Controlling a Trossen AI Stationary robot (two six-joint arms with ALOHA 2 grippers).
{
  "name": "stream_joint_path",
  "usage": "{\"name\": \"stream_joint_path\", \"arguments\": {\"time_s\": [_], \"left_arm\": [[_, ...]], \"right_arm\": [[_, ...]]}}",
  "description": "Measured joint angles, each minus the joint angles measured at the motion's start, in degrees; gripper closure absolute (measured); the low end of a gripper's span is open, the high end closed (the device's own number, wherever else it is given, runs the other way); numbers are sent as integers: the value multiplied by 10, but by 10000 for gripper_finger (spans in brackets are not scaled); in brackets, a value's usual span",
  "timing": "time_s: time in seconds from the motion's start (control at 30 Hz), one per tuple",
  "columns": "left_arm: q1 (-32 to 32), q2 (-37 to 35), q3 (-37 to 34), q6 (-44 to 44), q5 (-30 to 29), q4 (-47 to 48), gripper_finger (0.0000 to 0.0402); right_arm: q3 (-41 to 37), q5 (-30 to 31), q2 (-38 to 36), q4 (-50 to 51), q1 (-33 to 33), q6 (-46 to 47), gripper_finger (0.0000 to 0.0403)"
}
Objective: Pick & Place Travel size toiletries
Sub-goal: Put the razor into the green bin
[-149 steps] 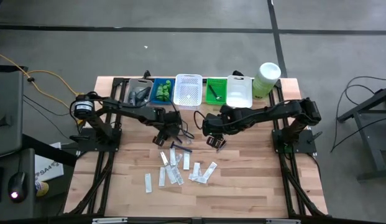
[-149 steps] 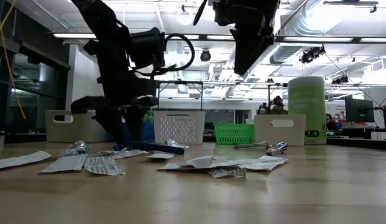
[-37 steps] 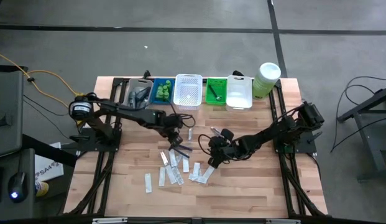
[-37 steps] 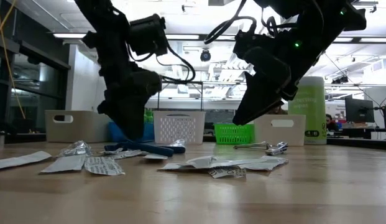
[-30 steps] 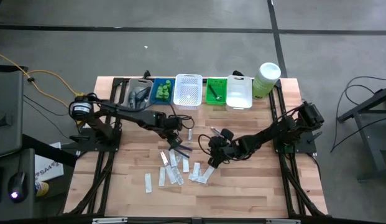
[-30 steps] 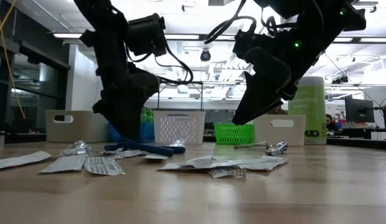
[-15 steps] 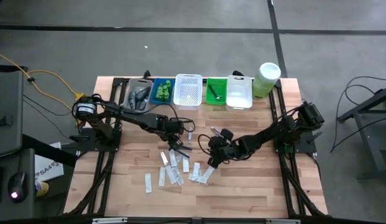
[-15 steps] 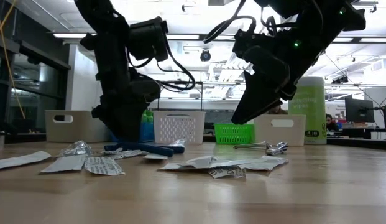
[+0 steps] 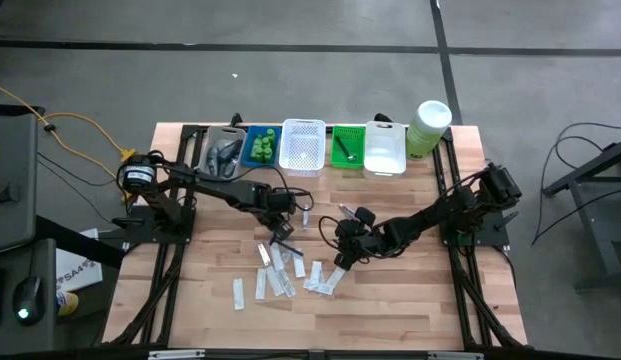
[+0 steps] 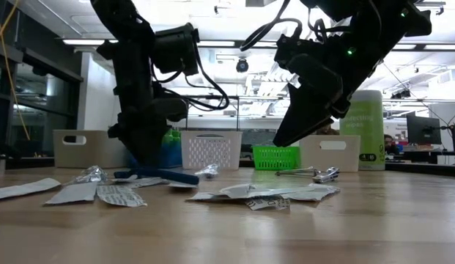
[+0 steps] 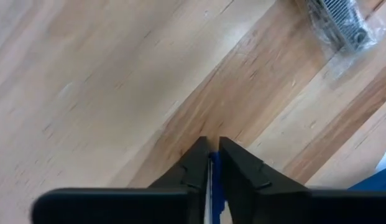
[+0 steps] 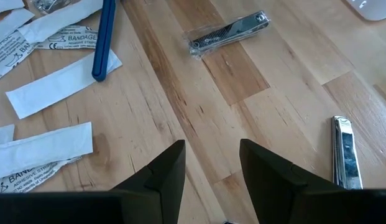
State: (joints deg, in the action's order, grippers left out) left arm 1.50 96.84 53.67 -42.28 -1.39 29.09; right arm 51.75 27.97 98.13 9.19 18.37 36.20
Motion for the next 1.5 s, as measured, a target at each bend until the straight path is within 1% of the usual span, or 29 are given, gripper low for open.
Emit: {"name": "stream_joint_path", "arguments": {"time_s": [0.1, 0.27, 0.4, 0.5, 0.57, 0.77, 0.83, 0.9, 1.0, 1.1, 1.2, 1.3, 1.4, 1.5], "left_arm": [[0, 0, 0, 17, 0, 0, 392], [0, -2, -1, 35, 0, -2, 389], [0, -9, -2, 46, -4, -5, 396], [-1, -11, -2, 46, -4, -21, 396], [0, -14, -2, 49, -5, -28, 396], [0, -14, -1, 61, -7, -84, 396], [0, -14, -1, 66, -7, -99, 396], [0, -14, -1, 67, -7, -106, 396], [0, -14, -1, 68, -8, -118, 396], [0, -14, -1, 75, -7, -136, 396], [0, -14, -1, 77, -6, -146, 396], [0, -15, -1, 81, -5, -155, 396], [0, -15, -1, 83, -3, -162, 396], [0, -15, -1, 86, 2, -161, 396]], "right_arm": [[0, 0, 0, 0, 0, 0, 257], [0, 0, 0, 0, 0, 0, 257], [0, -1, 0, -2, 0, 1, 257], [0, 0, 0, -16, 2, -4, 257], [0, -1, 1, -43, 6, -25, 257], [1, -10, 40, -205, 24, -140, 257], [1, -2, 59, -246, 29, -163, 257], [1, 21, 76, -272, 30, -169, 255], [0, 44, 94, -300, 25, -169, 241], [0, 46, 110, -359, 17, -170, 214], [1, 36, 130, -407, 7, -202, 181], [0, 9, 147, -440, -5, -235, 157], [1, 5, 164, -470, -20, -249, 148], [1, 4, 174, -487, -35, -260, 148]]}}
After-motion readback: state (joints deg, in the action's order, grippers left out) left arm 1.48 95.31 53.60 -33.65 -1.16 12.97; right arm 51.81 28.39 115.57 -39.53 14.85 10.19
